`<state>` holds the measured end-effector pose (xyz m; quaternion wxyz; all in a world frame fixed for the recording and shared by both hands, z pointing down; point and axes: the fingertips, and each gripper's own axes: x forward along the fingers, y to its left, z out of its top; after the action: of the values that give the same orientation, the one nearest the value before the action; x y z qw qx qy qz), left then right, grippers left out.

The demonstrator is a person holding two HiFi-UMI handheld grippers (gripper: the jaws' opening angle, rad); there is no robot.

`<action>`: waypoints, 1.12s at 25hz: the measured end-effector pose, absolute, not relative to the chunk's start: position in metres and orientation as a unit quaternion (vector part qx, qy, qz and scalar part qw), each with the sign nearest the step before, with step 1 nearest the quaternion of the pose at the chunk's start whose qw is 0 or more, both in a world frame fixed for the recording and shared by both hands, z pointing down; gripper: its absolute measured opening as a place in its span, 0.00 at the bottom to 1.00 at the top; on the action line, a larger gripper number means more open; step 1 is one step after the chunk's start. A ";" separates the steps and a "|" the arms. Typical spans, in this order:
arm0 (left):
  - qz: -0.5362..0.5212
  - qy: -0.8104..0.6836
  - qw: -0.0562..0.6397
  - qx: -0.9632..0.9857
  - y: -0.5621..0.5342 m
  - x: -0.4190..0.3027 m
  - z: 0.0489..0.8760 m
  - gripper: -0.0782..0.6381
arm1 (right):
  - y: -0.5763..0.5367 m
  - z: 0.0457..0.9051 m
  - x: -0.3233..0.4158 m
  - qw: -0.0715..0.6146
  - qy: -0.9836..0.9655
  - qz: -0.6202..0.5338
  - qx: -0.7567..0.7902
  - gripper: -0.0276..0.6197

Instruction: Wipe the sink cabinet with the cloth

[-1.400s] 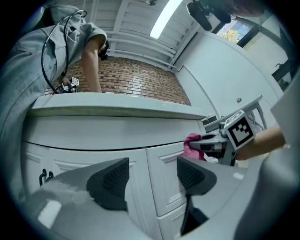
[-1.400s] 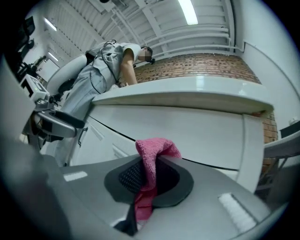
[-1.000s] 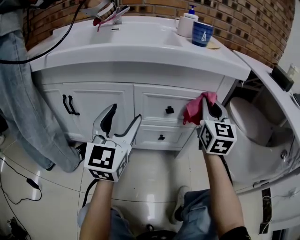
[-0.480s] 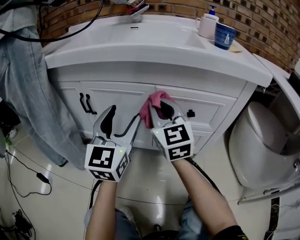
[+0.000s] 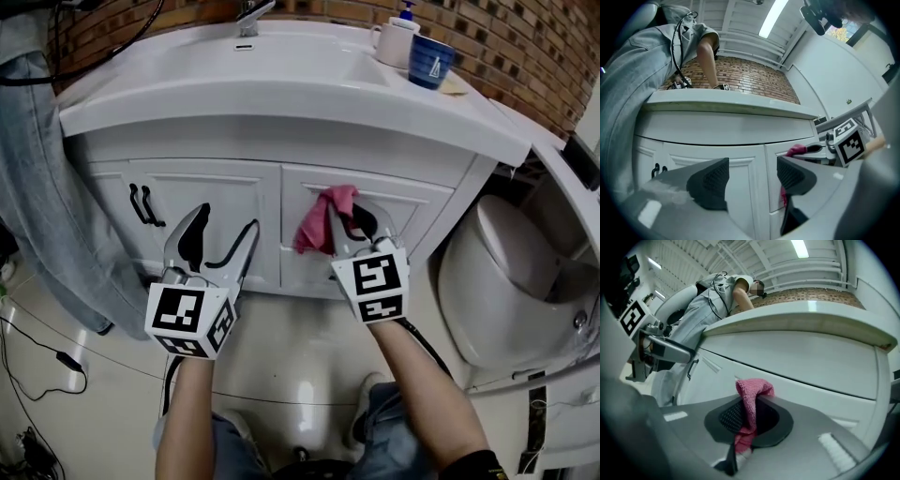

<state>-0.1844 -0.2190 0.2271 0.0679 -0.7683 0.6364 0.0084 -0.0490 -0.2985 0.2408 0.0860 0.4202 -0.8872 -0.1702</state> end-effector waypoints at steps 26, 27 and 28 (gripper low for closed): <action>0.016 0.626 0.072 -0.777 -0.215 -0.162 0.218 0.56 | -0.270 0.252 -0.068 0.070 -0.920 -0.149 0.356 0.08; 0.016 0.630 0.069 -0.774 -0.214 -0.166 0.219 0.56 | -0.267 0.258 -0.084 0.087 -0.920 -0.171 0.341 0.08; 0.015 0.633 0.067 -0.771 -0.213 -0.171 0.220 0.56 | -0.264 0.263 -0.099 0.099 -0.921 -0.186 0.327 0.08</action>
<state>-0.1706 -0.2132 0.2205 0.0671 -0.7712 0.6329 0.0154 -0.0995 -0.2640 0.2632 0.0989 0.3274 -0.9210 -0.1863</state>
